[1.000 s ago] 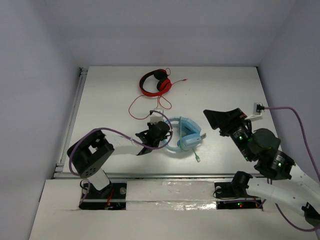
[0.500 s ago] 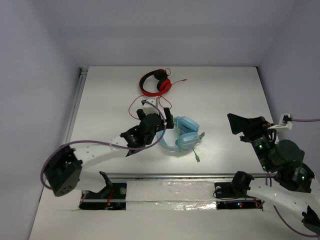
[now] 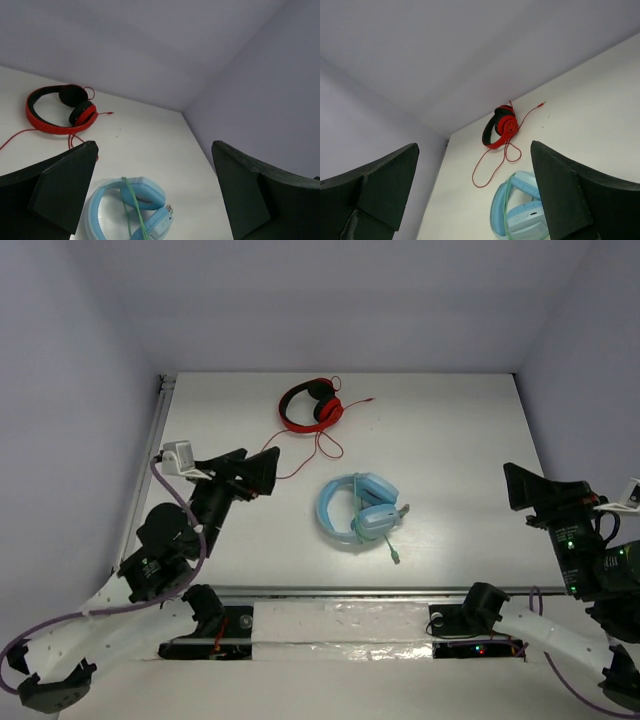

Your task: Wrap the headphones

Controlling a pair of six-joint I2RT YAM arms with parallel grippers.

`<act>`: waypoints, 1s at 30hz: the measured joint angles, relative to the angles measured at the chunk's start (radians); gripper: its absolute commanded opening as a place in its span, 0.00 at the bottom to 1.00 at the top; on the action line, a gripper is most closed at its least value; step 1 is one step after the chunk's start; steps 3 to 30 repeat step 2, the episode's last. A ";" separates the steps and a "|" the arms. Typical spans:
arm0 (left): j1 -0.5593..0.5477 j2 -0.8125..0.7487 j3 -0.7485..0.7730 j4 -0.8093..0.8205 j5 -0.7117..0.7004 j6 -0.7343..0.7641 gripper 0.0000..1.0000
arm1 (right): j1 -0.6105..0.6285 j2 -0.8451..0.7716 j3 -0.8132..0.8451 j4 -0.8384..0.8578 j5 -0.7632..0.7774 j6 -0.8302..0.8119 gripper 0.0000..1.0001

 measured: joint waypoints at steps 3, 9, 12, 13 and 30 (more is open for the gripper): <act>0.000 -0.023 -0.002 -0.023 -0.002 0.003 0.99 | 0.000 -0.007 -0.006 0.006 -0.011 -0.007 1.00; 0.000 -0.023 -0.002 -0.023 -0.002 0.003 0.99 | 0.000 -0.007 -0.006 0.006 -0.011 -0.007 1.00; 0.000 -0.023 -0.002 -0.023 -0.002 0.003 0.99 | 0.000 -0.007 -0.006 0.006 -0.011 -0.007 1.00; 0.000 -0.023 -0.002 -0.023 -0.002 0.003 0.99 | 0.000 -0.007 -0.006 0.006 -0.011 -0.007 1.00; 0.000 -0.023 -0.002 -0.023 -0.002 0.003 0.99 | 0.000 -0.007 -0.006 0.006 -0.011 -0.007 1.00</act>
